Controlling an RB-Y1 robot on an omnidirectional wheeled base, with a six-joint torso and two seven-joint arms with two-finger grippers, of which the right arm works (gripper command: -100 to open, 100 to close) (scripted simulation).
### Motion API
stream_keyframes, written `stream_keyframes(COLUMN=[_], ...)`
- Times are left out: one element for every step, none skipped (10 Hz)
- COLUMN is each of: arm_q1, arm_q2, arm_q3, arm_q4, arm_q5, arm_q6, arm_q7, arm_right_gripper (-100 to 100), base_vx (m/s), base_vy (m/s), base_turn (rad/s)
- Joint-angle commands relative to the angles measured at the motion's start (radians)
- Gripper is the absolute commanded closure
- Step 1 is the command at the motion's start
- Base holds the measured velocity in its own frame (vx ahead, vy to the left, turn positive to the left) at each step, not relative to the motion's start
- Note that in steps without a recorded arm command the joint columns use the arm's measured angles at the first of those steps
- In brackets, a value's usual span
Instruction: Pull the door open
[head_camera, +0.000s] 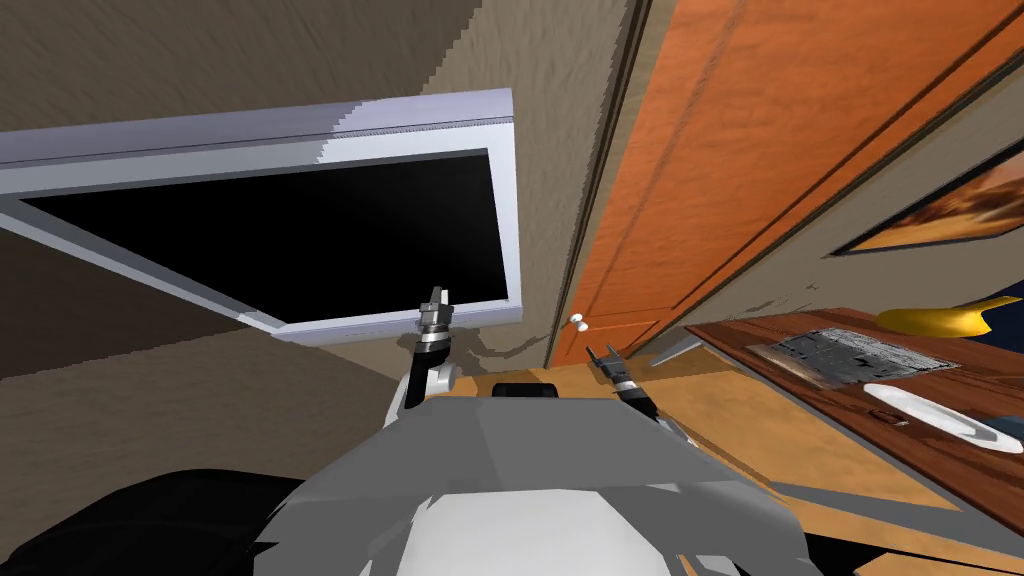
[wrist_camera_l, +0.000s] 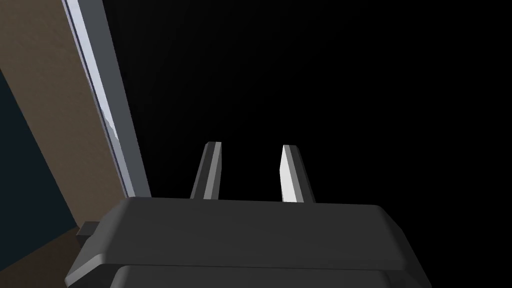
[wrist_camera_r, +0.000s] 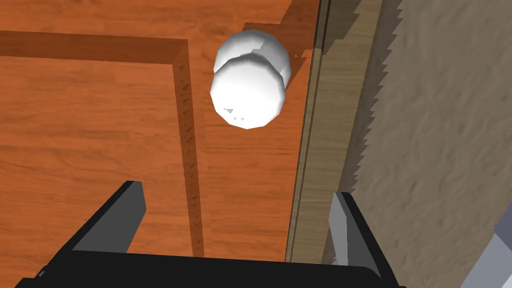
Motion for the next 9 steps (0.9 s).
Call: stream_keyframes(arm_q1=[-0.008, -0.014, -0.02, -0.025, -0.029, -0.032, -0.03, -0.03, -0.03], arm_q2=[0.004, 0.007, 0.01, 0.013, 0.015, 0.016, 0.015, 0.015, 0.015], arm_q3=[-0.002, -0.003, -0.005, -0.006, -0.007, -0.007, -0.007, -0.007, -0.007], arm_q4=[0.0, 0.002, 0.004, 0.005, 0.007, 0.007, 0.007, 0.007, 0.007], arm_q5=[-0.003, -0.005, -0.006, -0.008, -0.009, -0.01, -0.009, -0.009, -0.009], arm_q6=[0.009, 0.015, 0.02, 0.025, 0.029, 0.031, 0.029, 0.029, 0.029], arm_q7=[0.006, 0.011, 0.015, 0.019, 0.022, 0.024, 0.023, 0.023, 0.023], arm_right_gripper=[-100, -100, -100, -100, -100, -100, -100, 100, 100], base_vx=[0.19, 0.193, 0.204, 0.167, 0.124, 0.087, -0.017, -0.058, -0.027], base_vy=[-0.007, 0.019, -0.002, -0.05, -0.011, 0.007, -0.015, -0.016, 0.006], base_turn=[0.039, 0.051, 0.076, 0.07, 0.046, 0.016, 0.035, 0.016, -0.036])
